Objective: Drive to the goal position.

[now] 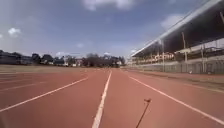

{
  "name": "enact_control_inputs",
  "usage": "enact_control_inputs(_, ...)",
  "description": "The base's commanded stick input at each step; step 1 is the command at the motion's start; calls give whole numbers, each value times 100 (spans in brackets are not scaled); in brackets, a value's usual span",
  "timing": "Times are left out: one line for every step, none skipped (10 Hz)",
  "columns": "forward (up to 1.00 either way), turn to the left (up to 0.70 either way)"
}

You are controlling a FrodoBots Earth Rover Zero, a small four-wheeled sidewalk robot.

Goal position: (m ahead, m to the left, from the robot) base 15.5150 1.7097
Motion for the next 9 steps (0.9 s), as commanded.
enact_control_inputs(70, 0)
enact_control_inputs(70, 0)
enact_control_inputs(70, 0)
enact_control_inputs(70, 0)
enact_control_inputs(70, 0)
enact_control_inputs(70, 0)
enact_control_inputs(70, 0)
enact_control_inputs(70, 0)
enact_control_inputs(70, 0)
